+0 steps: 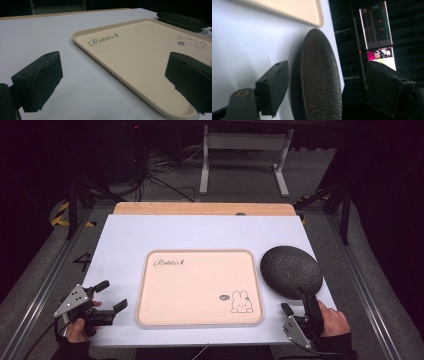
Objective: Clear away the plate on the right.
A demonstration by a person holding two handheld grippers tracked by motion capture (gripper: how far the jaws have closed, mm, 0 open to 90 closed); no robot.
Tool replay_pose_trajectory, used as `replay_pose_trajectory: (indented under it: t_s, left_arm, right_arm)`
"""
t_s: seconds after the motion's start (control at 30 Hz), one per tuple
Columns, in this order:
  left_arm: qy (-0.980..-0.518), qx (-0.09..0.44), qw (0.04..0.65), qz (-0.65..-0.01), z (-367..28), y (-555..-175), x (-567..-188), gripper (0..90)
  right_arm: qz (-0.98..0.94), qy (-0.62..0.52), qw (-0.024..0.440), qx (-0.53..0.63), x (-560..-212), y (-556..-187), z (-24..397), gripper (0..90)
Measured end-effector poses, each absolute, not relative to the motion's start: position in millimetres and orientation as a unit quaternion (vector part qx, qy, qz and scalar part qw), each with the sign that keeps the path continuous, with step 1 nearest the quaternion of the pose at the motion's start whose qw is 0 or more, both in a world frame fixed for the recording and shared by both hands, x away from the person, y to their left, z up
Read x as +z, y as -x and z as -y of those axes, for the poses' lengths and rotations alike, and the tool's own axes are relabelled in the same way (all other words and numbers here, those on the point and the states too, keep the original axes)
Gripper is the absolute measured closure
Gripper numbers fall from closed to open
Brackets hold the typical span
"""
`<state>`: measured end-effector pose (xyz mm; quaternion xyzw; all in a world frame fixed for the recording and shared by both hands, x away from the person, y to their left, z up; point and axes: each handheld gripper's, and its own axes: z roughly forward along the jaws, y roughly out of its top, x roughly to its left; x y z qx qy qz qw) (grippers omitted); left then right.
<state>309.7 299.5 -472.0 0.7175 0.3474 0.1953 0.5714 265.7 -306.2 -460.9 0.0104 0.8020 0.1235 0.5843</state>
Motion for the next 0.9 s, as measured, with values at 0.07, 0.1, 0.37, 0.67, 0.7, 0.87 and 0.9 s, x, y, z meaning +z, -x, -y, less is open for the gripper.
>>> replay_pose_trajectory:
  t_s: [0.07, 0.1, 0.37, 0.67, 0.7, 0.87, 0.9]
  left_arm:
    - [-0.718, 0.195, 0.571, -0.347, -299.6, -309.7, -472.0, 2.1]
    - [-0.719, 0.195, 0.570, -0.347, -299.8, -309.8, -471.9, 2.1]
    - [-0.719, 0.194, 0.570, -0.347, -299.8, -309.8, -471.9, 2.0]
    - [-0.719, 0.195, 0.570, -0.347, -299.6, -309.7, -471.9, 2.0]
    - [-0.719, 0.195, 0.570, -0.347, -299.6, -309.8, -471.9, 2.1]
    - [-0.719, 0.195, 0.569, -0.347, -299.5, -309.8, -471.9, 2.1]
    - [-0.719, 0.195, 0.569, -0.347, -299.5, -309.8, -471.9, 2.0]
  right_arm:
    - [-0.807, 0.000, 0.581, 0.109, -463.5, -266.4, 306.0, 21.9]
    - [-0.807, 0.006, 0.582, 0.099, -464.8, -266.5, 305.7, 22.3]
    - [-0.823, 0.042, 0.565, 0.052, -472.0, -268.6, 306.8, 29.4]
    - [-0.817, 0.057, 0.574, 0.014, -477.2, -274.2, 306.6, 39.4]
    - [-0.818, 0.052, 0.573, 0.005, -478.0, -274.6, 306.7, 40.5]
    - [-0.815, 0.057, 0.577, -0.008, -478.8, -280.2, 307.3, 45.5]
    - [-0.816, 0.049, 0.576, -0.008, -479.5, -280.4, 307.8, 46.6]
